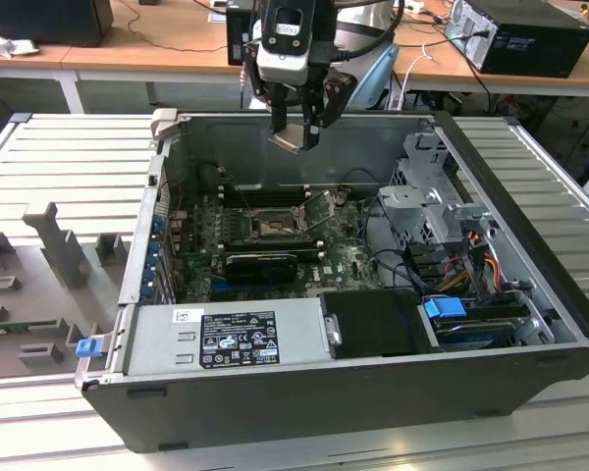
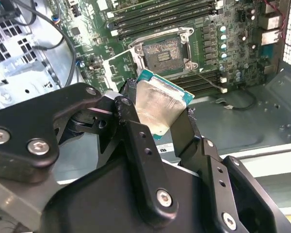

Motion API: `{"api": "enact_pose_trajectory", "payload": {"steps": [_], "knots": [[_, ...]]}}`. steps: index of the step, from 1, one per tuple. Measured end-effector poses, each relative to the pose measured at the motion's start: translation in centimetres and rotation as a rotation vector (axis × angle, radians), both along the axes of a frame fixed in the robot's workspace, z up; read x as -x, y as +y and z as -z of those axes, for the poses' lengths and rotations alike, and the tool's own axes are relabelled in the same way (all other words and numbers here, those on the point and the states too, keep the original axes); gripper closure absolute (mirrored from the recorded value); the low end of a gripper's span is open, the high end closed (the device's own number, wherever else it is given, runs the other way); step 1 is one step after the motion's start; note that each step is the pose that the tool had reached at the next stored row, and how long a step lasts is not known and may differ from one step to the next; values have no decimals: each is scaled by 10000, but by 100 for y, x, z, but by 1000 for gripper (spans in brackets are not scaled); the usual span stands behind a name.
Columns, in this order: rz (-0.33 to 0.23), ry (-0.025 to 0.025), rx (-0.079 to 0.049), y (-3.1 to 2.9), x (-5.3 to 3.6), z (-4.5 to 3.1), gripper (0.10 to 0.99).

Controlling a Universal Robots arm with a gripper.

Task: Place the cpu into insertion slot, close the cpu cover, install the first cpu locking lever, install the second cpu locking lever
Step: 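Place the cpu into insertion slot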

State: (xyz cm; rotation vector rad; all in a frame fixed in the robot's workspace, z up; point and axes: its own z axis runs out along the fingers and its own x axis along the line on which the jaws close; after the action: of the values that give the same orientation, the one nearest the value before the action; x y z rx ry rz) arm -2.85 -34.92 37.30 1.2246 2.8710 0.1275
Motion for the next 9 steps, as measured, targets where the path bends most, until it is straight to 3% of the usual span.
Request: {"api": "enact_pose_trajectory", "payload": {"steps": [9], "knots": [[1279,0,17,0,0,3,561]]}}
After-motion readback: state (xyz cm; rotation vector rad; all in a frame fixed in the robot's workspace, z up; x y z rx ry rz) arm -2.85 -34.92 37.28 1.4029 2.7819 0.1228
